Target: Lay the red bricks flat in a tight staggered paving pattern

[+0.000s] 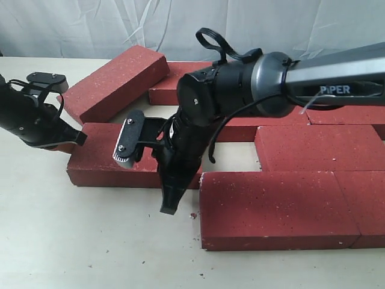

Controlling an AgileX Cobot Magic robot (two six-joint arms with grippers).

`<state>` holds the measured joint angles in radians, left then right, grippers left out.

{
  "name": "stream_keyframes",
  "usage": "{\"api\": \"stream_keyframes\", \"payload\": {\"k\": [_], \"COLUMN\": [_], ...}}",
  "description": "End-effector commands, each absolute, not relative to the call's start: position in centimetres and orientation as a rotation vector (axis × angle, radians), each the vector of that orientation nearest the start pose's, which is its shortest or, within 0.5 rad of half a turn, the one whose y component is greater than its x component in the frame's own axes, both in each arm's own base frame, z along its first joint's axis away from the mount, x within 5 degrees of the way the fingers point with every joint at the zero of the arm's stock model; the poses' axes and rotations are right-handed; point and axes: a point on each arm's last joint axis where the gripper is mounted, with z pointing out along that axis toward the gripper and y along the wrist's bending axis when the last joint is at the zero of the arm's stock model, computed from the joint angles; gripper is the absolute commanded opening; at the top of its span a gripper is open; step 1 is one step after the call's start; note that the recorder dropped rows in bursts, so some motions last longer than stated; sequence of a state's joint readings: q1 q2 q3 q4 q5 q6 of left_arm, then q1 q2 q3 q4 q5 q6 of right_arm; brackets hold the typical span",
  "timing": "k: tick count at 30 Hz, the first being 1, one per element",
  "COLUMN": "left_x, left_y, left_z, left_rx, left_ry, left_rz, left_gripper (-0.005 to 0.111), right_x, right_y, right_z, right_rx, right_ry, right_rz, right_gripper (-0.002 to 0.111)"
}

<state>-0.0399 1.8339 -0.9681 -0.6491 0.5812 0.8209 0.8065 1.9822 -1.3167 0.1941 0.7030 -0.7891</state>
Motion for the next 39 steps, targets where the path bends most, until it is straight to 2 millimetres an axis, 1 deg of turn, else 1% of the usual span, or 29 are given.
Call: {"api": "stream_keyframes", "payload": {"k": [1,3,5,8,11,13,16,18,24,31,35,37,39], "left_x": [32.6,32.6,32.6,32.6,32.7,32.6,32.6,32.5,32.6,32.6,33.0,32.9,32.9], "left_y": [-4.7,-4.7,-4.7,-4.7,-4.7,-4.7,-4.7,-4.7,-4.8,-5.0,-5.0,-4.9,-4.9], "left_z": [14.4,14.4,14.4,14.4,14.4,14.4,14.4,14.4,14.4,12.7,12.9,12.8,12.8], "left_rx": [0.487,0.493,0.492,0.492,0.491,0.493,0.498,0.5,0.469,0.468,0.467,0.487,0.502], "left_ry": [2.741,2.74,2.739,2.739,2.737,2.74,2.743,2.745,2.743,2.791,2.78,2.784,2.782], "left_rz": [-0.47,-0.464,-0.461,-0.461,-0.459,-0.464,-0.469,-0.472,-0.494,-0.533,-0.533,-0.52,-0.503], "left_gripper": [0.0,0.0,0.0,0.0,0.0,0.0,0.0,0.0,0.0,0.0,0.0,0.0,0.0], "right_x": [26.0,26.5,27.4,28.6,29.5,30.3,31.2,31.6,31.8,31.8,31.9,31.6,30.4], "right_y": [28.4,27.1,25.3,22.4,19.8,18.4,17.0,16.7,17.1,17.1,17.1,17.2,18.6], "right_z": [19.2,20.3,21.3,22.3,22.4,22.0,21.6,21.5,21.6,21.7,21.7,21.6,21.6], "right_rx": [-1.947,-1.918,-1.803,-1.634,-1.514,-1.444,-1.361,-1.325,-1.292,-1.288,-1.286,-1.282,-1.459], "right_ry": [2.083,2.137,2.232,2.343,2.402,2.42,2.416,2.409,2.383,2.376,2.374,2.397,2.33], "right_rz": [0.169,0.13,0.1,0.114,0.128,0.113,0.093,0.092,0.13,0.128,0.128,0.157,0.278], "right_gripper": [-0.001,-0.001,-0.001,-0.001,-0.001,-0.001,-0.001,-0.001,-0.001,-0.001,-0.001,-0.001,-0.001]}}
